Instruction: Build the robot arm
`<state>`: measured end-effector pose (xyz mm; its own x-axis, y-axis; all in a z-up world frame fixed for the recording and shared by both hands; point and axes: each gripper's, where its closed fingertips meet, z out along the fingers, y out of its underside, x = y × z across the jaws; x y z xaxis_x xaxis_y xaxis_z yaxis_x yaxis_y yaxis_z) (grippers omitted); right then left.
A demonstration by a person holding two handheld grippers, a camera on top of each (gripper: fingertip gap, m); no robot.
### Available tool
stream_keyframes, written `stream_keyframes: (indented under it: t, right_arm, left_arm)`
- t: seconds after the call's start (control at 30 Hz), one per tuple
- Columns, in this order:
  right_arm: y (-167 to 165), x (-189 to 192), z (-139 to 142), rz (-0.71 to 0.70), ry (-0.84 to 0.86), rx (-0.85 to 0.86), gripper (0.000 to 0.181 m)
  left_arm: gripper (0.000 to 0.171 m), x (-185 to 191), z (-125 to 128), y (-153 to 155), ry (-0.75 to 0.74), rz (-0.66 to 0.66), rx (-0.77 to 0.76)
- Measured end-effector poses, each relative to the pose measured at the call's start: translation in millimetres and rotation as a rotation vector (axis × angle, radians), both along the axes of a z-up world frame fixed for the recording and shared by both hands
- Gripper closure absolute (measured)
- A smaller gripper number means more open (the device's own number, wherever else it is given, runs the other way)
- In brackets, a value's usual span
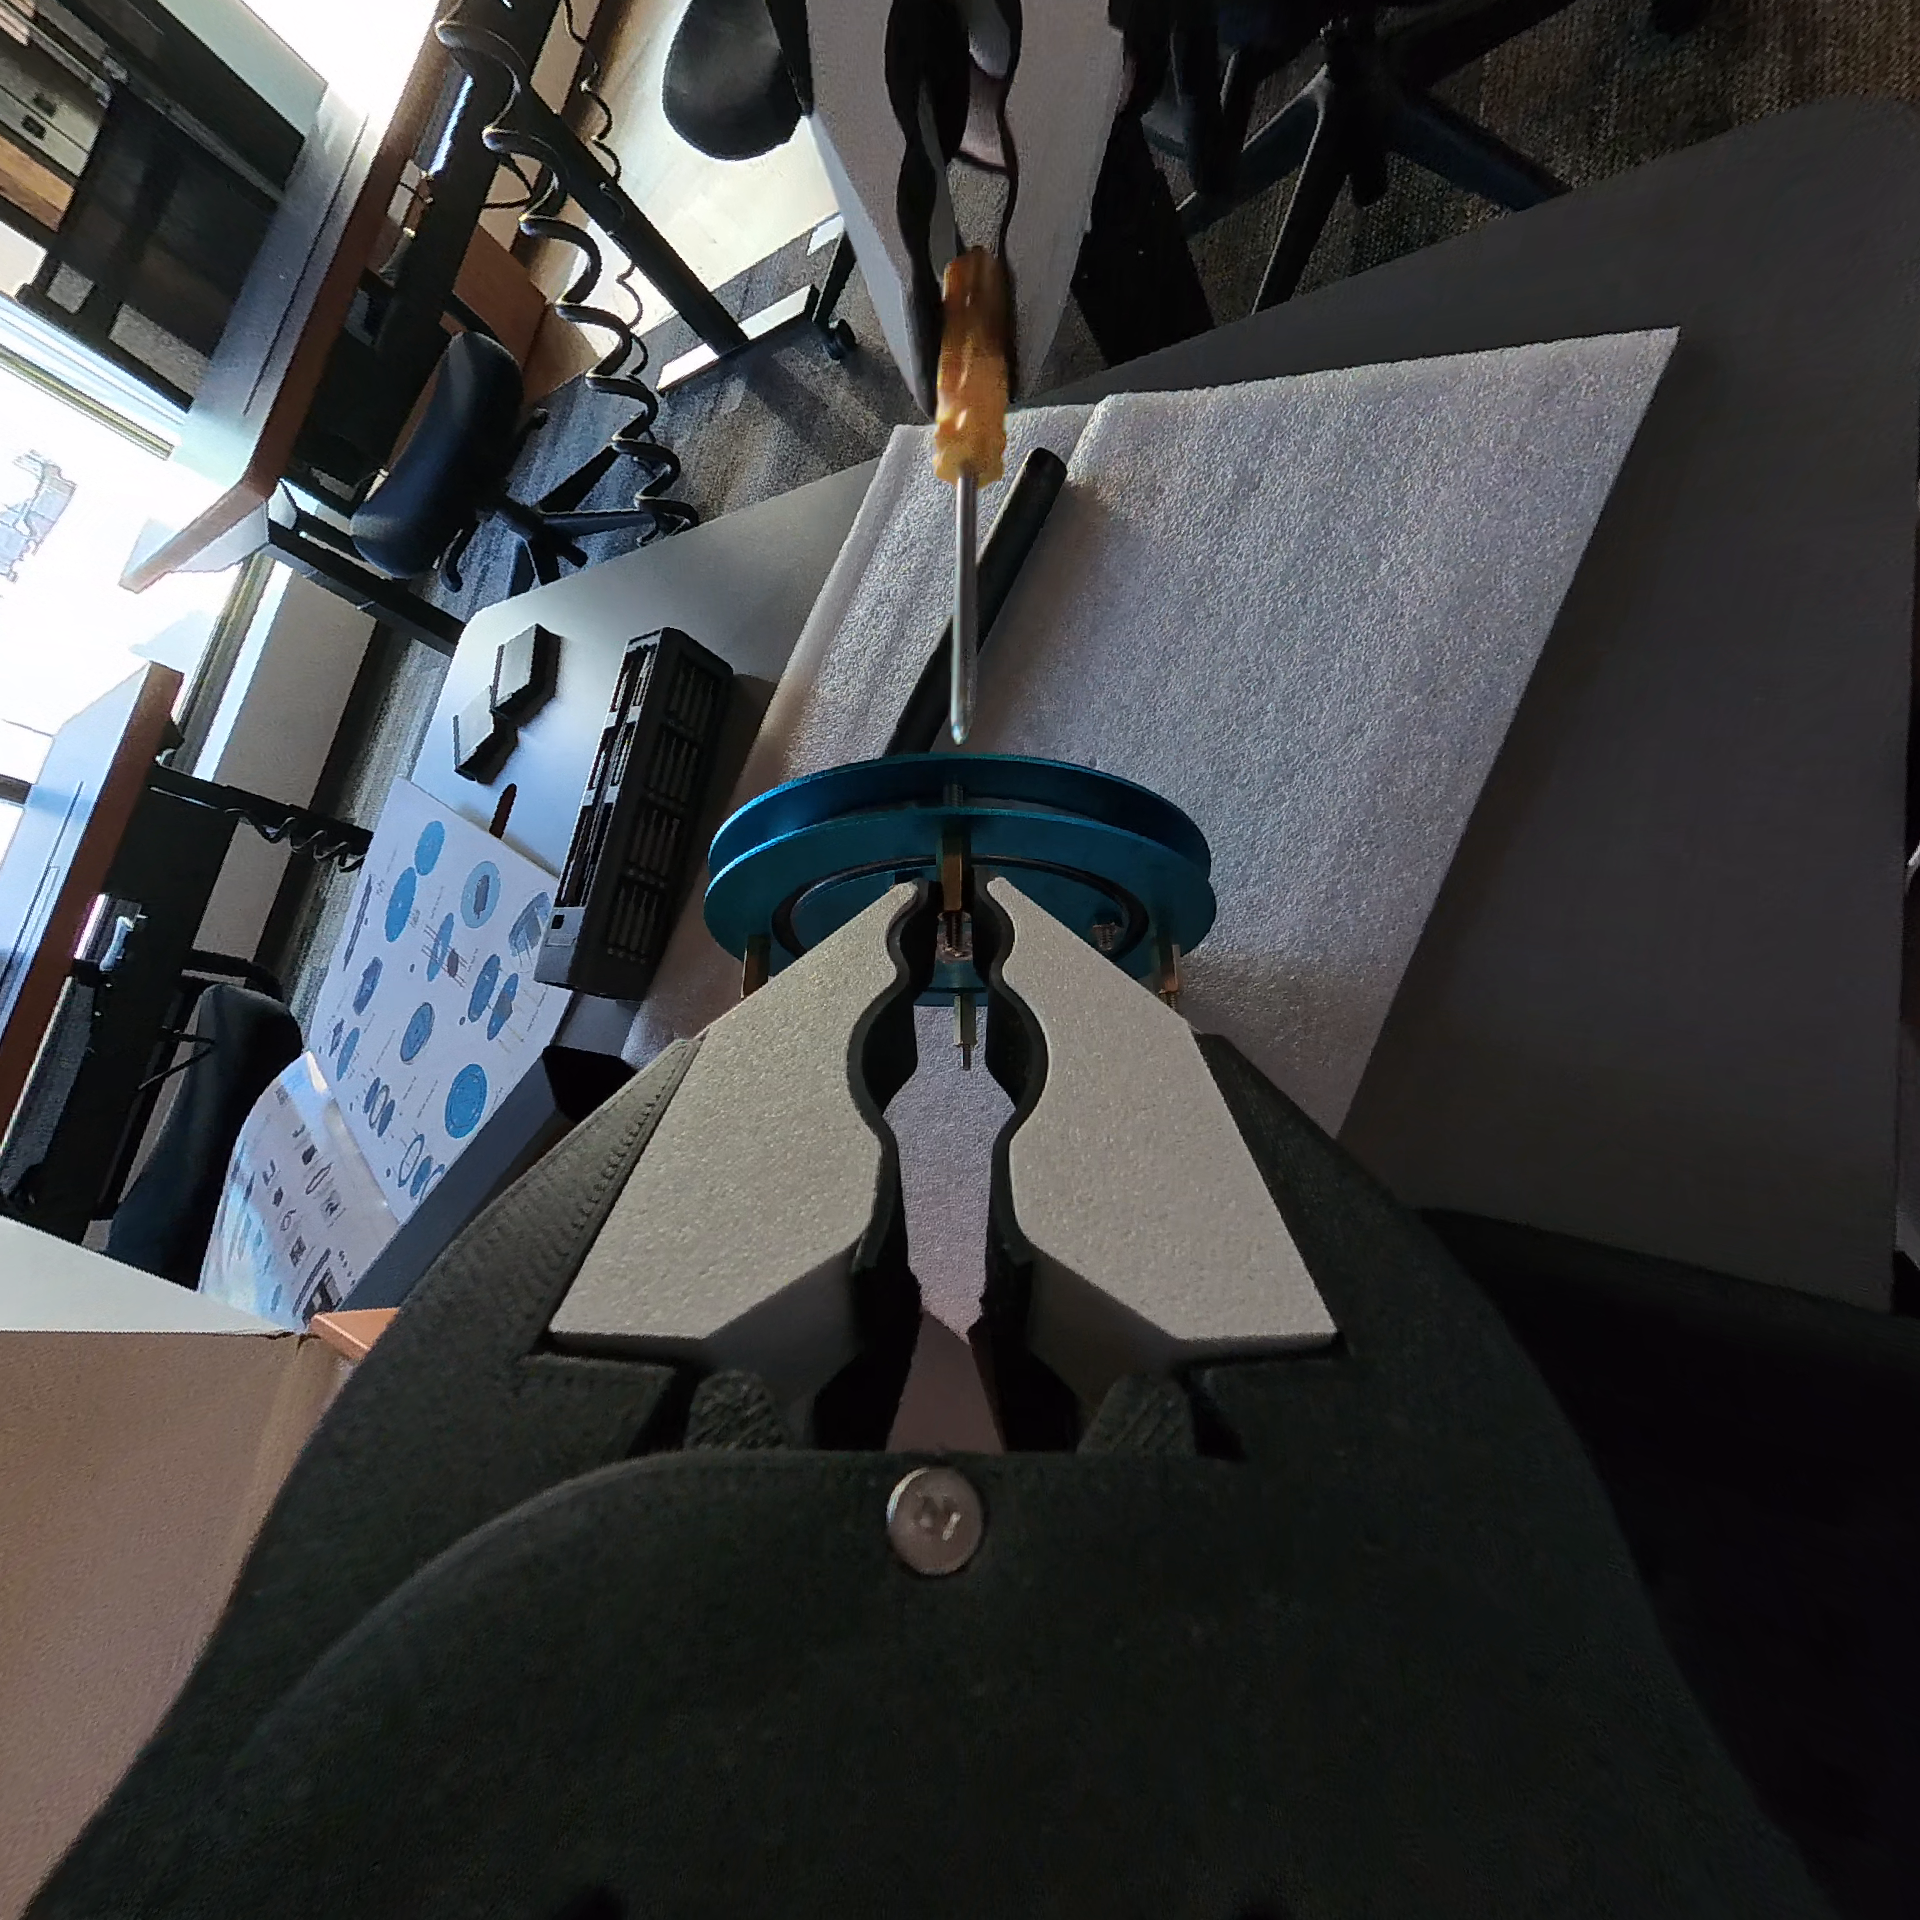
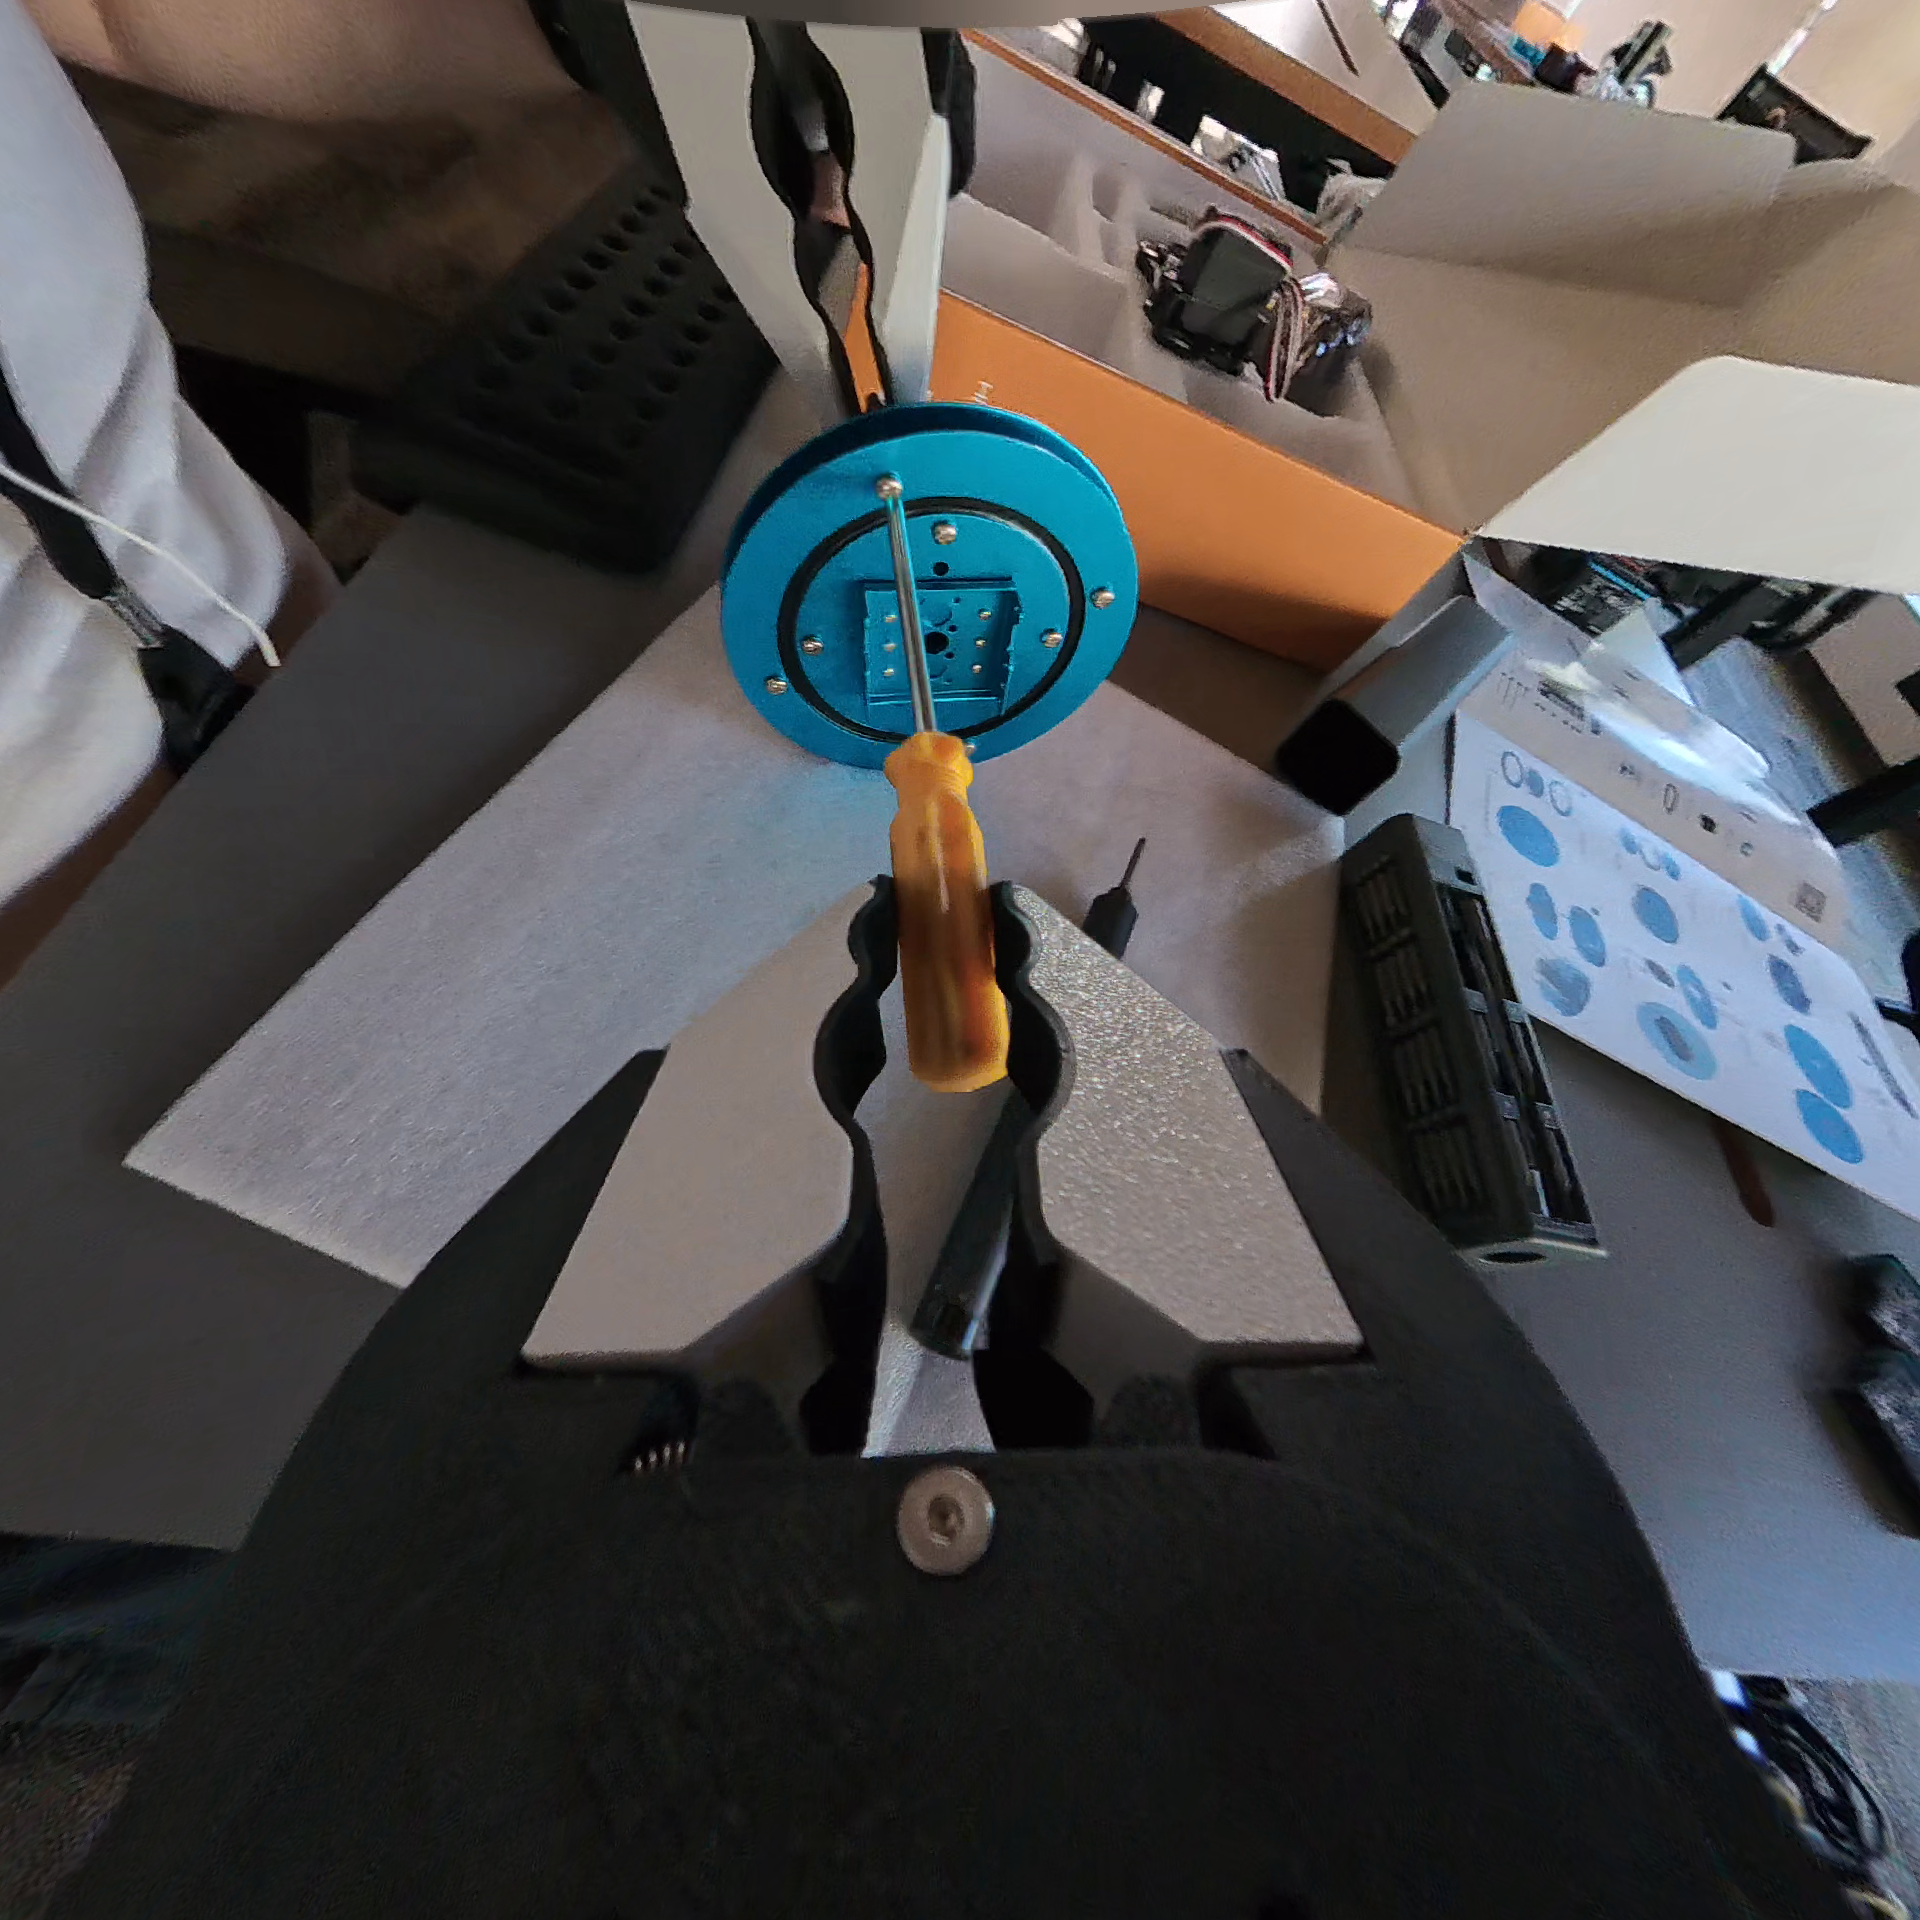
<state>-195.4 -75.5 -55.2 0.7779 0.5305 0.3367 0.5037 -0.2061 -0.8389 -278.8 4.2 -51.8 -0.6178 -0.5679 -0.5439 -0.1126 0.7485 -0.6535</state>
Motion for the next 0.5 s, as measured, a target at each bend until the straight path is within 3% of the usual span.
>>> stream_keyframes:
  t: [0.5]
  right_arm:
    - [2.4,-5.8,3.7,-0.004,-0.026,0.014,0.165]
  left_arm:
    - [0.167,0.4,0.0,0.2,0.000,-0.004,-0.001]
